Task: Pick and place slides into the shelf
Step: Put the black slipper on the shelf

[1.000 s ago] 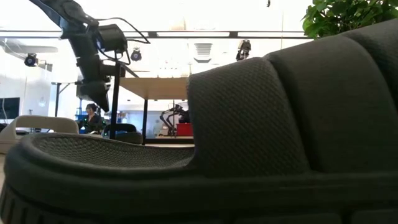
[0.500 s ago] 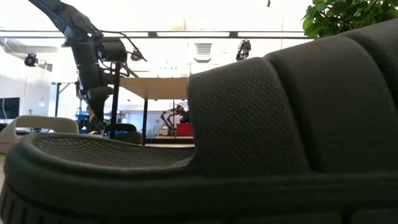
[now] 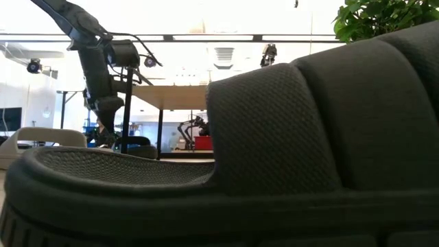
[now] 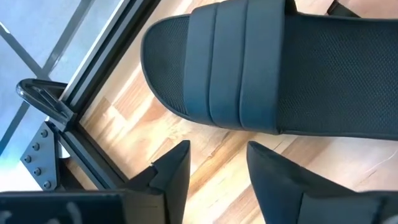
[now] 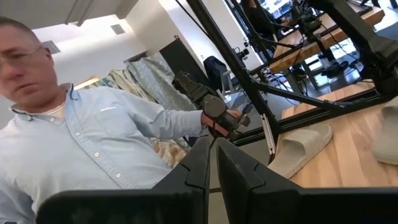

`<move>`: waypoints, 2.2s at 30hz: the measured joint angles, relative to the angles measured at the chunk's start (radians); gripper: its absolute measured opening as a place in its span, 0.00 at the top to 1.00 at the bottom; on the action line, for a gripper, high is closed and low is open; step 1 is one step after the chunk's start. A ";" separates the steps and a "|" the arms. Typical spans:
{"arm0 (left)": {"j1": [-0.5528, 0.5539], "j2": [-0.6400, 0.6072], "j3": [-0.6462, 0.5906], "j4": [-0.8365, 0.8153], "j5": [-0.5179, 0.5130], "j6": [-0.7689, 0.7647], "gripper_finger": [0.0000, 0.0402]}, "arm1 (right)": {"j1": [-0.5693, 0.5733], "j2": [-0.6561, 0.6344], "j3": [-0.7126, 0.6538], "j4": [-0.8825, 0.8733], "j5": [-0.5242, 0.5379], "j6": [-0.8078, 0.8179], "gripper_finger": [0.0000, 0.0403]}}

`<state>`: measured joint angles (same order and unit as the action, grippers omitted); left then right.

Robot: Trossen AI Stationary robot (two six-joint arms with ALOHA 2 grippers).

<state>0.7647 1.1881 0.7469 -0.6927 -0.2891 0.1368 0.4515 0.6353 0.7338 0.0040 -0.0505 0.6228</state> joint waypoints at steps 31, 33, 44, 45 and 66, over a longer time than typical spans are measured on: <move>-0.001 -0.055 -0.039 0.095 0.160 0.221 0.62 | 0.000 0.002 -0.001 -0.001 -0.001 -0.010 0.94; -0.002 -0.063 -0.039 0.082 0.164 0.238 0.62 | 0.000 0.002 -0.001 -0.002 -0.001 0.001 0.94; 0.000 -0.134 -0.049 0.050 0.310 0.263 0.62 | 0.000 0.002 -0.004 -0.009 -0.001 0.016 0.94; 0.000 -0.133 -0.052 0.050 0.322 0.263 0.62 | 0.000 0.002 -0.004 -0.010 -0.001 0.016 0.94; 0.000 -0.018 -0.123 0.290 0.121 0.270 0.62 | 0.000 0.000 -0.029 -0.023 0.000 0.077 0.94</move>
<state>0.7647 1.1705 0.6238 -0.4031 -0.1684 0.4065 0.4515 0.6353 0.7048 -0.0193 -0.0509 0.6998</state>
